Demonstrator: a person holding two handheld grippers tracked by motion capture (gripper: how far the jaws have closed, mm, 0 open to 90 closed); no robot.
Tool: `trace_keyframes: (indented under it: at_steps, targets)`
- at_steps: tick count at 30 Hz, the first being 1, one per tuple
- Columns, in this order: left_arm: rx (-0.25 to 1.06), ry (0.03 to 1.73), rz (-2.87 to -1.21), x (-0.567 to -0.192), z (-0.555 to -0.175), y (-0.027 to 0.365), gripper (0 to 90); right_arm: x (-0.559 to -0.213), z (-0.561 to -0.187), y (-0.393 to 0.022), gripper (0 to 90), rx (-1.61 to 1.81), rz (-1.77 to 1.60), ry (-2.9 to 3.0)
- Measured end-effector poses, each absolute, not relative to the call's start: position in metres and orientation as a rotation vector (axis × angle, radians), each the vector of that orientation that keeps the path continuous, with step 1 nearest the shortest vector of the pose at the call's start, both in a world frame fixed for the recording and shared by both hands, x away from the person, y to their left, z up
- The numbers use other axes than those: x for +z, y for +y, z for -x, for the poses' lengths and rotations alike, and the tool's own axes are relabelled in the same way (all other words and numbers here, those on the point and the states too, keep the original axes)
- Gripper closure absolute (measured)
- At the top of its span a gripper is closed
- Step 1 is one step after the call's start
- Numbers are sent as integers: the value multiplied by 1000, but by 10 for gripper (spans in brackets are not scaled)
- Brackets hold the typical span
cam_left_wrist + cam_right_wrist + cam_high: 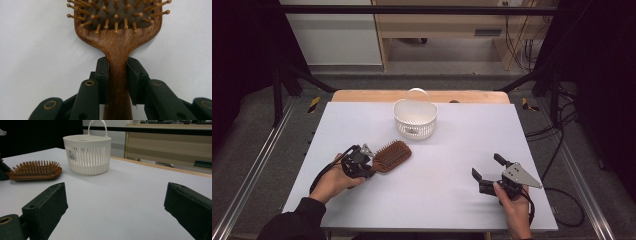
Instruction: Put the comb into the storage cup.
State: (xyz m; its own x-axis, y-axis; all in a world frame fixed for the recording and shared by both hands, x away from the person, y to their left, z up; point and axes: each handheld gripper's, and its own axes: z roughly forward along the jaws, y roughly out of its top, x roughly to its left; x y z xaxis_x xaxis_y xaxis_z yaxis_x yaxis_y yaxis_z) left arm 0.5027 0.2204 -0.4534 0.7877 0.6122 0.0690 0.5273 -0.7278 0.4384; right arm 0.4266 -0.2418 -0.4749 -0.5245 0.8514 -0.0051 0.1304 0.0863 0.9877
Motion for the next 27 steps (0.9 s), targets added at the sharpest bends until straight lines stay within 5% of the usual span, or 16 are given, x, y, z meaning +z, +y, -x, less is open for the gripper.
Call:
trace_keyframes:
  at_steps: [17,27]
  targets:
    - [628,858,-2207,-441,-475,221,723,-474,-427,-238,45,1543,-1011,1765]
    - [668,805,-2083,-442,-466,201,723,-457,-437,-199,66,1679,-1100,1795]
